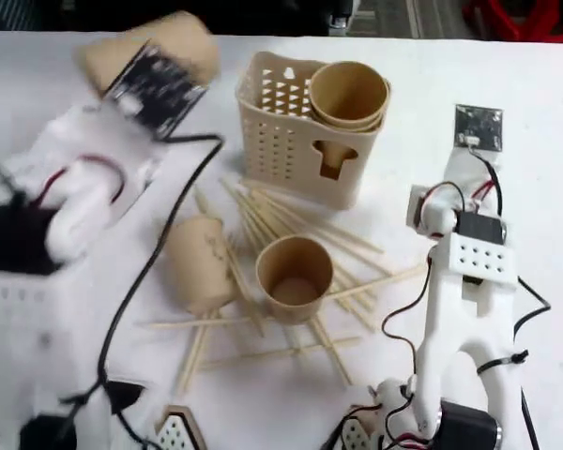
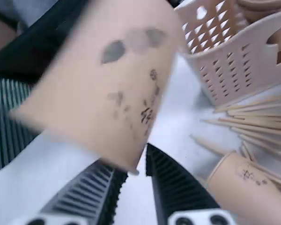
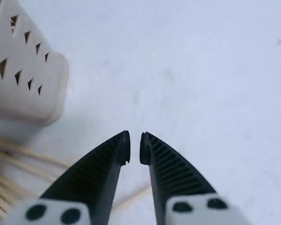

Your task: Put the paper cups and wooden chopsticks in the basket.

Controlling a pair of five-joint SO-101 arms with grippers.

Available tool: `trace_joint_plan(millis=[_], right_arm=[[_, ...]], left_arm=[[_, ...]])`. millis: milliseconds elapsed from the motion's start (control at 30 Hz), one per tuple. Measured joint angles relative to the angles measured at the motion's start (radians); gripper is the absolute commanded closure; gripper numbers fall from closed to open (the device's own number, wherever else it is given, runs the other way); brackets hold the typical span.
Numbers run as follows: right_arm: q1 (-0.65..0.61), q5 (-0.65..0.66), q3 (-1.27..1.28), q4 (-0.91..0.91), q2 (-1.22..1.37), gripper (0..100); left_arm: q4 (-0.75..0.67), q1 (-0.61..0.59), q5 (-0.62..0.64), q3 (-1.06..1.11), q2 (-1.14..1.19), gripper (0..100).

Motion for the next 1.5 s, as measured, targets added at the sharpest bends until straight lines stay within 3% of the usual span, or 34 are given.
trace_joint_plan(millis=[267, 467, 700, 900, 1067, 1333, 1500], right_arm=[[0.003, -0.018, 0.011, -0.032, 0.000, 95.0], [0.005, -0.018, 0.034, -0.032, 0.002, 95.0], [0.003, -0.018, 0.035, -0.032, 0.002, 95.0], [0.003, -0.018, 0.035, -0.032, 0.002, 95.0], [0.003, -0.018, 0.035, -0.032, 0.002, 95.0], [0.003, 0.025, 0.029, 0.061, -0.035, 95.0], [-0.031, 0.048, 0.009, 0.181, -0.160, 94.6]], left_arm=[[0.000, 0.158, -0.081, -0.267, 0.333, 91], [0.025, 0.163, -0.086, -0.419, 0.493, 93], [0.109, 0.106, -0.078, -0.439, 0.506, 93], [0.172, -0.040, 0.035, -0.439, 0.506, 76], [0.245, -0.137, 0.167, -0.430, 0.506, 74], [0.247, -0.149, 0.178, -0.206, 0.508, 74], [0.144, -0.187, 0.180, -0.124, 0.508, 74]])
